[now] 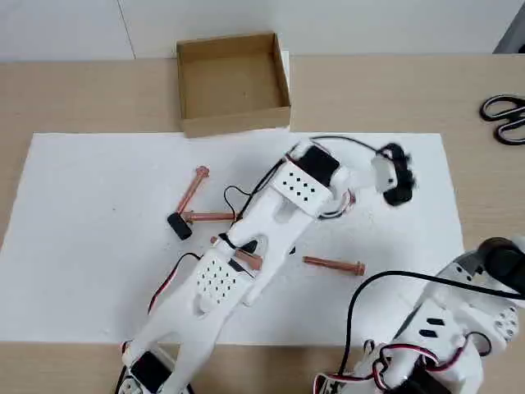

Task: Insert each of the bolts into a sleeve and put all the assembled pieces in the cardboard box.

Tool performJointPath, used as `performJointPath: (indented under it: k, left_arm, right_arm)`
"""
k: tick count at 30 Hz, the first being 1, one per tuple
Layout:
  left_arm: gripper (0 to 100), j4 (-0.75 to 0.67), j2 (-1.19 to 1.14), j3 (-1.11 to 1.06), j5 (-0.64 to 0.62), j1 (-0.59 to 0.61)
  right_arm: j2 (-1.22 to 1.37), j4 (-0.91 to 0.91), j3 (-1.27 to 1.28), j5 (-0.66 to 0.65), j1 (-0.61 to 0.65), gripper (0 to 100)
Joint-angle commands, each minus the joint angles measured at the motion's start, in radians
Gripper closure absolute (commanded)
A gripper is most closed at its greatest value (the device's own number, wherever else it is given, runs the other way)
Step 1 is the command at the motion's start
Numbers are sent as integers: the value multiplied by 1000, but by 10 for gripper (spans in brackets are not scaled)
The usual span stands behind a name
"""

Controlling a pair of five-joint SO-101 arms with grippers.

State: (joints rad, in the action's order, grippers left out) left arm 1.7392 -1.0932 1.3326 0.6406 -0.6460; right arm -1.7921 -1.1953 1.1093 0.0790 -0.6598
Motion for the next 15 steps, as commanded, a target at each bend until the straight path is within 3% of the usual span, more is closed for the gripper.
performJointPath:
  k: [1,5,9,12,15]
  left_arm:
    - [994,12,198,53,-58,21]
    - [994,8,382,73,-175,87]
    - [994,11,565,94,-459,195]
    - [994,12,652,68,-646,298]
    - [994,12,726,45,-692,362]
  right_arm:
    - [-7,-2,-11,-3,-10,994]
    - [-7,-2,-11,-3,-5,994]
    - [-7,-1,-11,-8,5,992]
    - [-7,-7,-9,-40,97,991]
    - [-7,-35,-6,-106,236,991]
